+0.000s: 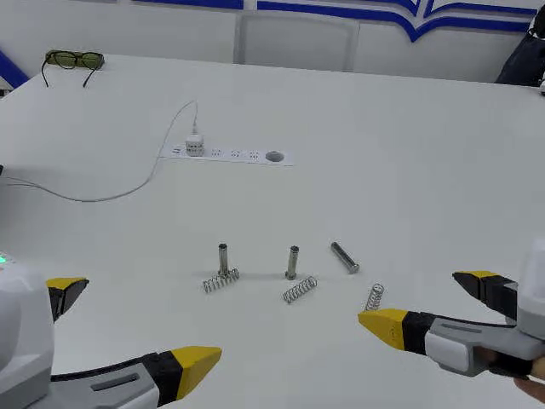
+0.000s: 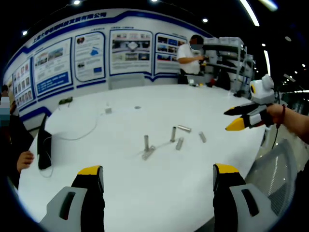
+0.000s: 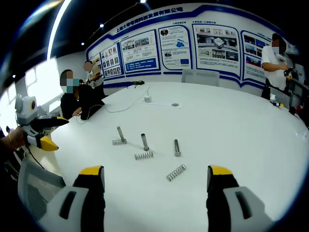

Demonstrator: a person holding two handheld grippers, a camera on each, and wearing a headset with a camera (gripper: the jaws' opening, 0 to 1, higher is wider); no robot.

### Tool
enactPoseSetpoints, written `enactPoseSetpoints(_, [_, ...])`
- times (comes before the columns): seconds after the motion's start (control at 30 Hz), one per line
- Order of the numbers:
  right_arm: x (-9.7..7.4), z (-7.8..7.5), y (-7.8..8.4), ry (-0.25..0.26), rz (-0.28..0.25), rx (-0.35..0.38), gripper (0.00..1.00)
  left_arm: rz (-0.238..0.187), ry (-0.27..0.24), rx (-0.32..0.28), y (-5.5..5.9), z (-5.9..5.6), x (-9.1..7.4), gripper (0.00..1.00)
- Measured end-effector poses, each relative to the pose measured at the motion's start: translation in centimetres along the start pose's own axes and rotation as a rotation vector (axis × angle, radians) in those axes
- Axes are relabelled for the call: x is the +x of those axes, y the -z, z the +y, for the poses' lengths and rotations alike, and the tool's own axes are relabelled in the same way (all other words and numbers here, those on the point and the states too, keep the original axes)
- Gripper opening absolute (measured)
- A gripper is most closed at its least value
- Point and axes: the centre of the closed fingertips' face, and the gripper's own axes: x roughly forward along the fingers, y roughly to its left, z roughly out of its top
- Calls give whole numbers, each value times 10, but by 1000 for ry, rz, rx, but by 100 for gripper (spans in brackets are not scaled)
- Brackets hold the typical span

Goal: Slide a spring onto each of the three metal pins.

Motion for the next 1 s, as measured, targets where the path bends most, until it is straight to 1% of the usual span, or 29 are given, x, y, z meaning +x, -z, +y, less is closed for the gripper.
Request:
enactPoseSetpoints(0.17, [9, -2, -7, -10, 3, -16, 88, -2, -1, 4, 0, -1, 1, 95])
enactPoseSetpoints(0.33, [18, -8, -14, -19, 4, -10, 86, 8, 5, 6, 2, -3, 3, 93])
enactPoseSetpoints(0.5, [29, -15, -17, -25, 20, -7, 85, 14, 10, 6, 4, -4, 5, 93])
enactPoseSetpoints(0.6, [36, -19, -21, -30, 27, -8, 83, 13, 13, 5, 5, -5, 6, 93])
enactPoseSetpoints(1.0, [64, -26, -27, -49, 51, -31, 73, 11, 15, 4, 5, -5, 9, 92])
